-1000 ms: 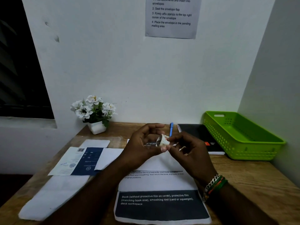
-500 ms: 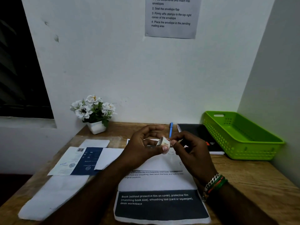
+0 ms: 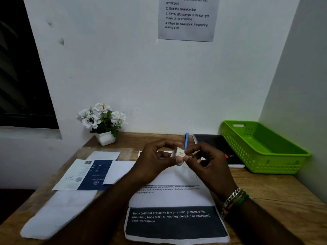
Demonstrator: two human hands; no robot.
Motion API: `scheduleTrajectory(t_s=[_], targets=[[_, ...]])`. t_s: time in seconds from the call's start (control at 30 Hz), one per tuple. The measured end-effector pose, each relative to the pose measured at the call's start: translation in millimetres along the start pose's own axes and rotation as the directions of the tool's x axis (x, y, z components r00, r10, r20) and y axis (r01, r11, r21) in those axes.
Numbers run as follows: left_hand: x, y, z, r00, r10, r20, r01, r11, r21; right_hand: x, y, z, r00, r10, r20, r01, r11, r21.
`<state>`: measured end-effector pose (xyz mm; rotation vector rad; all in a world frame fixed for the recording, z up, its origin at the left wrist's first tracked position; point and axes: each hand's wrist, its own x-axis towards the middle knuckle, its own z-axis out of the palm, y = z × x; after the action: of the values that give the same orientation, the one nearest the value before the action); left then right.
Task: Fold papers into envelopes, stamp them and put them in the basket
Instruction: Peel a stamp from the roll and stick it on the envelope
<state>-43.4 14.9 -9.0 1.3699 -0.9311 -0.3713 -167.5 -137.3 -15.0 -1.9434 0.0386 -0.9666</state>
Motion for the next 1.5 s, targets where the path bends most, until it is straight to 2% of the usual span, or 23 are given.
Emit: scheduleTrajectory(t_s=[0.27,0.47,0.6,0.83,1.0,1.17,1.27,1.5], targets=[[0,-3,-4,0.997,0.007,0.079,-0.014,0.996,0.093,2,2,-1,0.998,0.068,-0.003,-0.068,0.998,0.005],[2,-4,-4,0.998,0.043,0.046,-0.049,0.987,0.154,3,1,0,0.995,0.094,0.028,-0.096,0.994,0.053],[2,-5,-4,0.996,0.078,0.034,-0.082,0.982,0.171,4,3,-1,0.995,0.100,0.000,-0.099,0.992,0.081],[4,-9,-6,0.991,0.129,0.034,-0.133,0.956,0.260,3,6,-1,0.996,0.084,0.008,-0.084,0.996,-0.021],[2,-9,-6,0.991,0.126,0.039,-0.132,0.952,0.278,5,12,0,0.993,0.100,0.064,-0.096,0.993,-0.065],[3,-10,-6,0.992,0.114,0.057,-0.126,0.939,0.319,2,15,3,0.974,0.162,0.158,-0.172,0.984,0.050],[5,-11,-8,0.991,0.125,0.044,-0.132,0.925,0.357,1,14,6,0.972,0.150,0.182,-0.163,0.985,0.061],[6,-13,-9,0.993,0.118,0.025,-0.119,0.931,0.345,4,8,2,0.985,0.156,0.073,-0.163,0.982,0.098]])
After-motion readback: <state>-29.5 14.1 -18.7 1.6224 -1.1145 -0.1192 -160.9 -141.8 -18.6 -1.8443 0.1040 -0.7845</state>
